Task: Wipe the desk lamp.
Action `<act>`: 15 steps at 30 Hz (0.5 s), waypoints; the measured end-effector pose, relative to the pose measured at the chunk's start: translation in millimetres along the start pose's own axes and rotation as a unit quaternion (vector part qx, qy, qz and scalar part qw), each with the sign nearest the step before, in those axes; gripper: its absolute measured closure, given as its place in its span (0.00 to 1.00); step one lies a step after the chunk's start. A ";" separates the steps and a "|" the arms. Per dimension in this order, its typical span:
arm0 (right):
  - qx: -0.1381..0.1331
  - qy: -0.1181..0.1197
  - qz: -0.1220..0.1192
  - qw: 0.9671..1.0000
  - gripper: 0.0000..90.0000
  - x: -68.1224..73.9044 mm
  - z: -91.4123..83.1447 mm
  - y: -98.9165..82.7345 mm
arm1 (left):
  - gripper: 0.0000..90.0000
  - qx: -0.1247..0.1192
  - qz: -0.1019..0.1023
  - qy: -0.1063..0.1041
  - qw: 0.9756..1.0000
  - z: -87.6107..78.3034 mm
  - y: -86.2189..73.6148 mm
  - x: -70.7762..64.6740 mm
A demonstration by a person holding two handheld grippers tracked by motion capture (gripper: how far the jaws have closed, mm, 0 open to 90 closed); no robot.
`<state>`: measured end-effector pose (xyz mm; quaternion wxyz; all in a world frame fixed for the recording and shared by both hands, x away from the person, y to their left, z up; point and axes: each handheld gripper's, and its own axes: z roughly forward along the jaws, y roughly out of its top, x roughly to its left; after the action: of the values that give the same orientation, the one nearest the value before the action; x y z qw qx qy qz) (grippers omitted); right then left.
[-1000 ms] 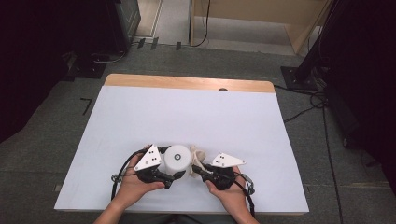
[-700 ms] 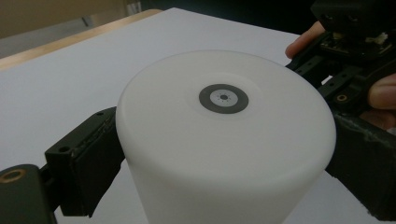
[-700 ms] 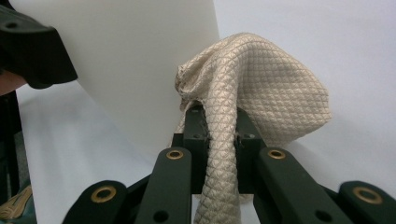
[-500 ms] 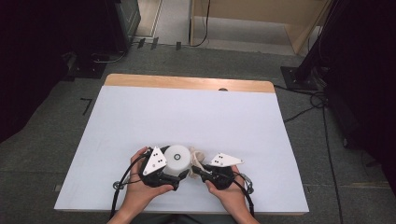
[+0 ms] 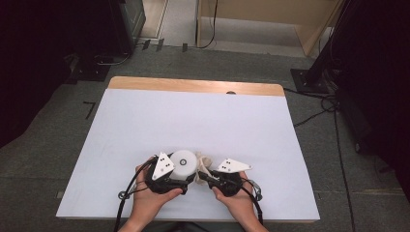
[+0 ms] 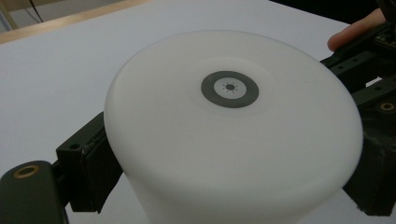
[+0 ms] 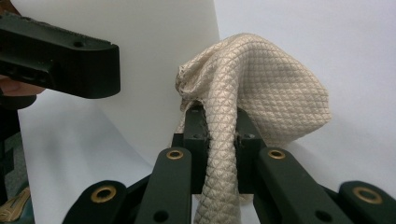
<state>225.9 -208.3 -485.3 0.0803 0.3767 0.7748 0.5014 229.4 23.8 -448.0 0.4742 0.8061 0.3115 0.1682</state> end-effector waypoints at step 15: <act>-0.013 0.002 -0.004 1.000 0.89 0.2 -7.7 2.5 | 0.10 -0.012 0.053 -0.081 0.995 -3.8 2.9 16.3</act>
<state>223.1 -213.1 -479.5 0.0858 0.3717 0.7701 0.5113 240.5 36.1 -444.0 0.4976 0.8270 0.2264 0.1306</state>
